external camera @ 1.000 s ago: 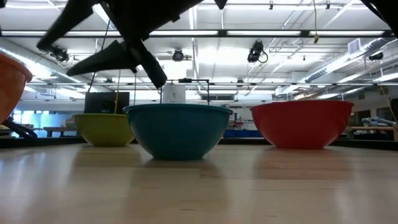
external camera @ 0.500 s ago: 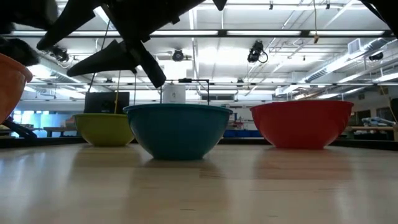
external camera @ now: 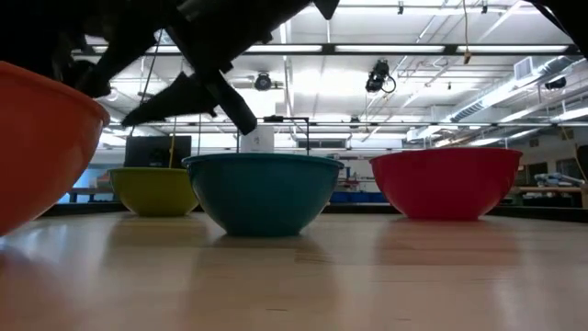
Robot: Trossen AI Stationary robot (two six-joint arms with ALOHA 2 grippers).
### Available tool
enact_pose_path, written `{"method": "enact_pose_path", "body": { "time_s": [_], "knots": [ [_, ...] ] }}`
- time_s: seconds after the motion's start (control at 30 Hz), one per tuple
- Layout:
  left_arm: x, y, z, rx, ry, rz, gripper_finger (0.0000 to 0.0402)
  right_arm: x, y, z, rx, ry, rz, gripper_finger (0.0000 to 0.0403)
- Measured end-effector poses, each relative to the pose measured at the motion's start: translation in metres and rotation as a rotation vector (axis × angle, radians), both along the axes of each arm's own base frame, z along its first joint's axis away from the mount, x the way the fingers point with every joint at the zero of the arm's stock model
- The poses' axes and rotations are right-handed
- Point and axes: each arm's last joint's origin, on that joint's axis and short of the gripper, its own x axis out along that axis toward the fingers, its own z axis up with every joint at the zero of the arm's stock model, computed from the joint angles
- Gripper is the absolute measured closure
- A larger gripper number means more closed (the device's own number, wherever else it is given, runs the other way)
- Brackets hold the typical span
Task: Nest bowls inside each other
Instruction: Stack the orange bowl on top of the red bowl
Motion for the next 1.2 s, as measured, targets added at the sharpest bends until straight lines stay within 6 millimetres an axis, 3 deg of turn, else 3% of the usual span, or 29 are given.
{"method": "enact_pose_path", "body": {
  "time_s": [0.1,0.2,0.4,0.67,1.2],
  "knots": [
    [-0.005,0.004,0.016,-0.043,-0.039,0.007,0.0318,0.001,-0.002,0.004,0.001,-0.017,0.015,0.0221],
    [-0.008,0.009,0.036,-0.102,-0.123,0.033,0.0318,0.001,-0.006,-0.007,0.001,0.023,0.029,0.0223],
    [-0.022,0.02,0.051,-0.122,-0.149,0.039,0.0318,0.002,-0.019,-0.005,-0.043,0.037,0.018,0.0224],
    [-0.029,0.025,0.052,-0.097,-0.12,0.046,0.0318,0.005,-0.032,-0.006,-0.013,0.045,0.077,0.0242],
    [-0.025,0.036,0.053,-0.086,-0.119,0.098,0.0318,0.005,-0.032,-0.005,0.012,0.044,0.171,0.0276]
  ]
}}
